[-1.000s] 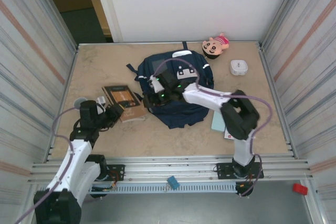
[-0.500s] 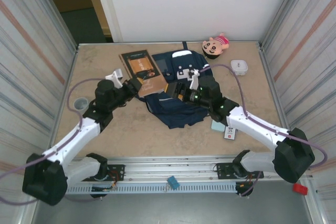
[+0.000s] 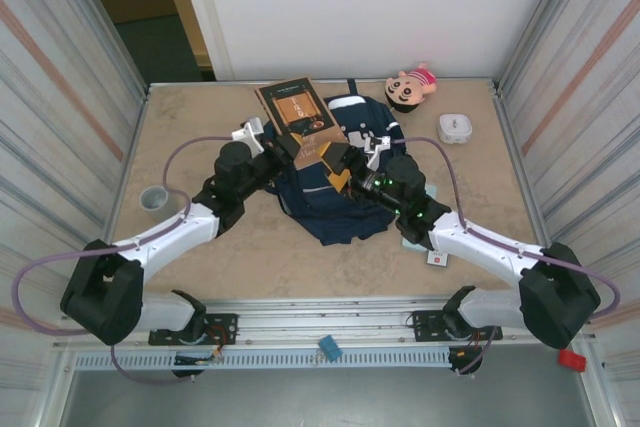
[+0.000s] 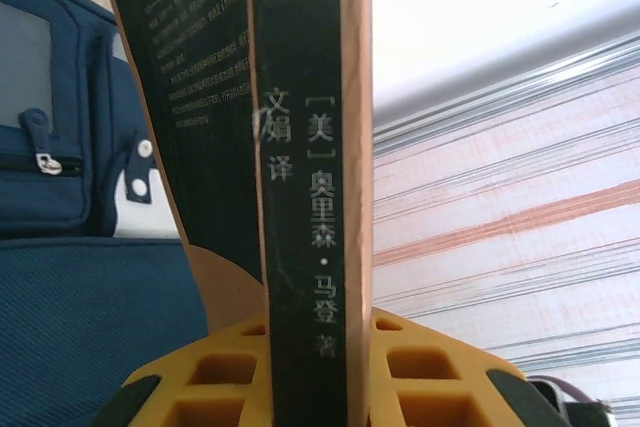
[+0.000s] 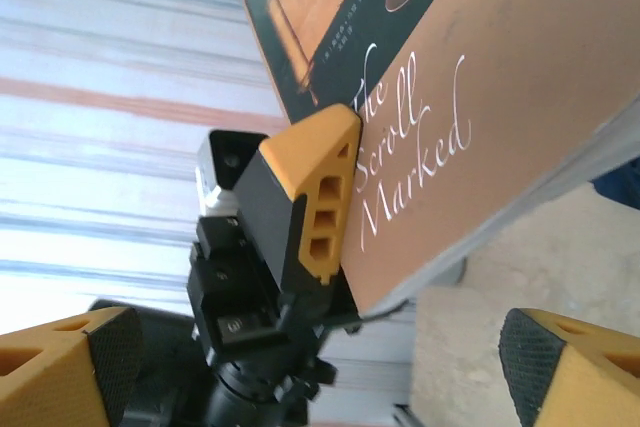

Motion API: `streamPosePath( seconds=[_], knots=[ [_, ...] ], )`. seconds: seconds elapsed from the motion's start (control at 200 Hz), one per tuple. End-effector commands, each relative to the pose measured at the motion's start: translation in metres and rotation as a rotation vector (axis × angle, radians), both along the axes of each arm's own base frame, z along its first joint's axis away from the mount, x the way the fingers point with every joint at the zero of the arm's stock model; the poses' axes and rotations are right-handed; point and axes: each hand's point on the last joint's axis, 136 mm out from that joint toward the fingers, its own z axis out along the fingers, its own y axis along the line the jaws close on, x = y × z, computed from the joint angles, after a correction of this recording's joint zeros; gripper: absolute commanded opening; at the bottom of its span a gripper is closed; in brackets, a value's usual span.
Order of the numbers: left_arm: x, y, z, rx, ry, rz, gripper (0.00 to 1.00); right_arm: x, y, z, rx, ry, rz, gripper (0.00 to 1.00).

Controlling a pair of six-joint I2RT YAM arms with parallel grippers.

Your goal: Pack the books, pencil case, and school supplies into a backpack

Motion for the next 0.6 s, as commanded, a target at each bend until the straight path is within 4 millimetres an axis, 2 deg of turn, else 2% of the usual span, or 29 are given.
streamPosePath(
  seconds=[0.0, 0.185, 0.451, 0.596],
  knots=[
    [0.004, -0.002, 0.057, -0.151, -0.146, 0.036, 0.00, 0.008, -0.003, 0.000, 0.120, 0.052, -0.057, 0.93],
    [0.004, -0.009, 0.061, -0.190, -0.143, 0.025, 0.00, 0.009, 0.001, -0.012, 0.110, 0.088, -0.076, 0.93],
    [-0.003, -0.023, 0.062, -0.238, -0.134, -0.005, 0.00, 0.039, -0.015, -0.004, 0.183, 0.070, -0.159, 0.92],
    [-0.004, -0.031, 0.063, -0.296, -0.131, -0.029, 0.00, 0.049, -0.015, -0.004, 0.260, 0.078, -0.174, 0.91]
  ],
)
